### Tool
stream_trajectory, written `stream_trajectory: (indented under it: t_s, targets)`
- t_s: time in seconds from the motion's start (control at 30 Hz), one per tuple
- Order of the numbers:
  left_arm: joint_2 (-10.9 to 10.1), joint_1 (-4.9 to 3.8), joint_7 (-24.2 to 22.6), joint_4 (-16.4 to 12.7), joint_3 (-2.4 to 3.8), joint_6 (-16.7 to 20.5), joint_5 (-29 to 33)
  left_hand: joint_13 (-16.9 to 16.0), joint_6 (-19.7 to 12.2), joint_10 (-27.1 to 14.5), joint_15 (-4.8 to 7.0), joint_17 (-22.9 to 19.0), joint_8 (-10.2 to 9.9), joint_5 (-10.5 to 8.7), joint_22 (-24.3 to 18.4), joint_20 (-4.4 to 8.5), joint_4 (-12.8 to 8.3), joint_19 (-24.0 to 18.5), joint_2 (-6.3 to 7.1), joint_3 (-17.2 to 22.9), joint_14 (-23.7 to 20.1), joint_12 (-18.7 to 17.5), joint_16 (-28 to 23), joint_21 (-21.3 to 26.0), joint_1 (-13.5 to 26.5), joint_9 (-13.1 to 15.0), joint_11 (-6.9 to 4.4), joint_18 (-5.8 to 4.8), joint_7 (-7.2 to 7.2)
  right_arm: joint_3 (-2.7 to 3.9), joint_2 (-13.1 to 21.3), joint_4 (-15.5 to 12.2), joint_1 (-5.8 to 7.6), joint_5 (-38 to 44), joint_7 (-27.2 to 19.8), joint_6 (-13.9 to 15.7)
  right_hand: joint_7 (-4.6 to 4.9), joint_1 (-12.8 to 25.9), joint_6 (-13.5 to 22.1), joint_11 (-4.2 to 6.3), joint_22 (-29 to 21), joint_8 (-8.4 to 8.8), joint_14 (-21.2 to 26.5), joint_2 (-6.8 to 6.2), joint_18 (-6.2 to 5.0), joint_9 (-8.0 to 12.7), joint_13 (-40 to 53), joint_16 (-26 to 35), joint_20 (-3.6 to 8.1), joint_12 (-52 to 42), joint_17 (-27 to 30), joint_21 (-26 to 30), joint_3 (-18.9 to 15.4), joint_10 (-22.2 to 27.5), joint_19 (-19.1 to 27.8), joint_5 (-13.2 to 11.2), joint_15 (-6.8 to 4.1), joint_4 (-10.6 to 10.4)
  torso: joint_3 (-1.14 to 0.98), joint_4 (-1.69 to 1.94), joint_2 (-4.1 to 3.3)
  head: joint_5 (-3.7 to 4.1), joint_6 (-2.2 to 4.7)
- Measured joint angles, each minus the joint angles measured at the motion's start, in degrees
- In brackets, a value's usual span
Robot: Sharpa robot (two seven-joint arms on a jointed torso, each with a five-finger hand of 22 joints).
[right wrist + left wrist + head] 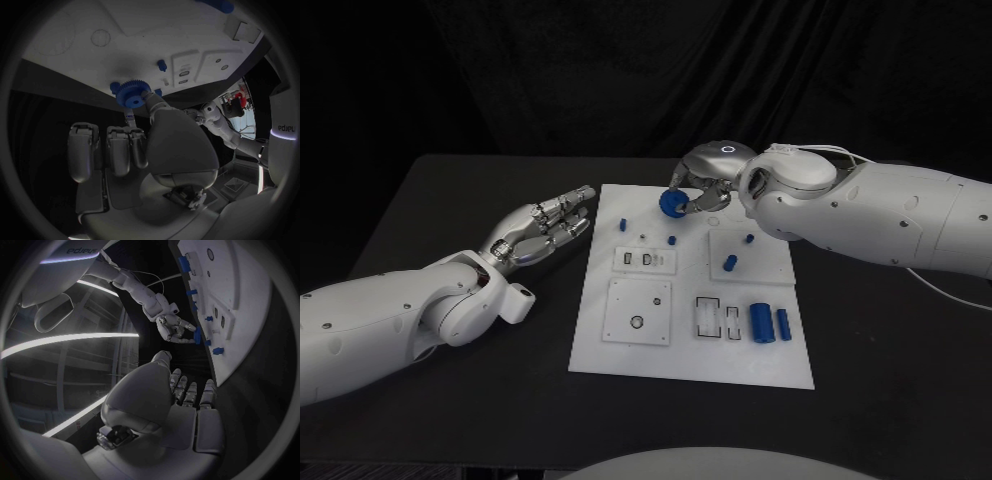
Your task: Assemble the parts on the task board
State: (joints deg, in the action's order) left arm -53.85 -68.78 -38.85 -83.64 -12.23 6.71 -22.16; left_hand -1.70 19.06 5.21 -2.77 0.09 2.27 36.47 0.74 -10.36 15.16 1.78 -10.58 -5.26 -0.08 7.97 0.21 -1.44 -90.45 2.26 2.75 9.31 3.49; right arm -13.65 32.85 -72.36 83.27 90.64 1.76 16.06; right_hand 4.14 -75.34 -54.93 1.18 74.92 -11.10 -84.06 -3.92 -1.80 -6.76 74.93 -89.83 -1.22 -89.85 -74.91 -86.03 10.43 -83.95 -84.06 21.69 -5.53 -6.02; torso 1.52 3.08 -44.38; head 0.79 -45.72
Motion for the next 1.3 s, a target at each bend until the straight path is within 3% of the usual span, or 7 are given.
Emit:
stream_trajectory:
  t_s: [0.73, 0.9, 0.93, 0.97, 1.03, 1.13, 1.3]
  targets:
    - [0.06, 0.00, 0.00, -0.07, 0.00, -0.19, 0.00, 0.00, 0.21, 0.00, 0.00, 0.00, 0.00, 0.00, 0.00, -0.20, 0.00, -0.21, 0.00, 0.00, 0.00, 0.00, 0.00, 0.00, 0.00, -0.01, 0.00, 0.00, 0.20, 0.10, -4.04, 4.69, -1.35, 0.02, -0.62, -3.12, -0.51, 0.25, 0.73, -0.28, -0.01, -1.31, 0.00, -0.27, 0.00, 0.00, -0.01, 0.00, 0.00, 0.00, 0.00, 0.28, 0.21, 0.13, 0.00, 0.24, 0.42, -0.11, 0.01, 0.02, 0.01, -0.41, -0.41]
    - [0.07, 0.00, 0.00, -0.07, 0.00, -0.22, 0.00, 0.00, 0.20, 0.00, 0.00, -0.02, 0.00, 0.00, 0.00, -0.20, 0.00, -0.21, -0.02, 0.00, 0.00, 0.00, 0.00, 0.00, -0.02, -0.01, 0.00, 0.00, 0.20, 0.12, -4.06, 4.78, -1.35, 0.02, -0.62, -3.71, -0.09, 0.18, 3.67, -0.28, -0.01, -1.69, 0.01, -0.20, 0.00, -0.40, -0.01, 0.00, -0.42, 0.00, 0.00, 1.07, 1.37, 0.13, 0.01, 0.25, 0.42, -0.21, 0.01, -0.12, 0.02, -0.57, -0.49]
    - [0.09, 0.00, 0.00, -0.06, 0.00, -0.23, 0.00, 0.00, 0.20, 0.00, 0.00, -0.03, 0.00, 0.00, 0.00, -0.20, -0.09, -0.21, -0.20, 0.10, 0.00, 0.00, 0.00, 0.00, -0.20, -0.01, 0.00, 0.00, 0.20, 0.12, -4.08, 4.79, -1.35, 0.02, -0.61, -3.90, -0.18, 0.17, 4.91, -0.28, -0.01, -0.09, 0.01, -0.20, 0.00, -7.36, -0.01, 0.00, -0.42, 0.00, 0.00, 1.34, 1.50, 0.12, 0.01, 0.28, 0.42, -0.17, 0.01, -0.14, 0.03, -0.58, -0.51]
    - [0.10, 0.00, 0.00, -0.05, 0.00, -0.24, 0.00, 0.00, 0.21, 0.00, 0.00, -0.03, 0.00, 0.00, 0.00, -0.20, -0.16, -0.21, -0.23, 0.16, 0.00, 0.00, 0.00, 0.00, -0.23, -0.01, 0.00, 0.00, 0.20, 0.12, -4.11, 4.80, -1.36, 0.01, -0.61, -4.07, -0.44, 0.02, 6.33, -0.28, -0.01, 1.36, 0.01, -0.05, 0.00, -10.74, -0.01, 0.00, -0.42, 0.00, 0.00, 1.61, 1.92, 0.13, 0.01, 0.36, 0.42, -0.29, 0.01, -0.16, 0.04, -0.58, -0.55]
    - [0.15, 0.00, 0.00, -0.03, 0.00, -0.25, 0.00, 0.00, 0.20, 0.00, 0.00, -0.03, 0.00, 0.00, 0.00, -0.20, -0.16, -0.21, -0.23, 0.16, 0.00, 0.00, 0.00, 0.00, -0.23, -0.01, 0.00, 0.00, 0.20, 0.10, -4.17, 4.82, -1.38, 0.01, -0.60, -4.46, -1.01, 0.03, 8.75, 0.19, -0.01, 3.70, 0.01, -0.04, 0.00, -12.08, -0.01, 0.00, -0.42, 0.00, 0.00, 2.16, 2.25, 0.01, 0.01, 0.68, 0.42, -0.14, 0.01, -0.18, 0.05, -0.55, -0.60]
    - [0.19, 0.00, 0.00, -0.02, 0.00, -0.28, 0.00, 0.00, 0.21, 0.00, 0.00, -0.03, 0.00, 0.00, 0.00, -0.20, -0.16, -0.21, -0.23, 0.16, 0.00, 0.00, 0.00, 0.00, -0.23, -0.01, 0.00, 0.00, 0.20, 0.05, -4.24, 4.87, -1.48, 0.01, -0.58, -4.96, -2.14, 0.14, 13.94, 1.39, 0.01, 7.16, 0.08, 0.01, 0.00, -9.12, -0.01, 0.00, -0.04, 0.00, 0.00, 3.05, 2.68, -0.09, 0.10, 0.46, -0.05, 0.14, -0.01, -0.20, 0.05, -0.49, -0.69]
    - [0.20, 0.00, 0.00, 0.01, 0.00, -0.32, 0.00, 0.00, 0.20, 0.00, -0.20, -0.03, 0.00, 0.00, 0.00, -0.20, -0.16, -0.21, -0.23, 0.16, 0.21, 0.00, 0.00, 0.00, -0.23, -0.01, 0.00, 0.00, 0.20, 0.02, -4.32, 5.06, -1.60, 0.02, -0.57, -5.73, -3.80, 0.67, 27.89, 2.62, 0.03, 8.45, 0.04, -0.53, 0.00, -2.71, -0.02, 0.21, 0.82, 0.24, 0.00, 3.57, 2.87, -0.10, 0.00, 0.46, -0.85, 0.33, -0.04, -0.24, 0.09, -0.57, -0.84]
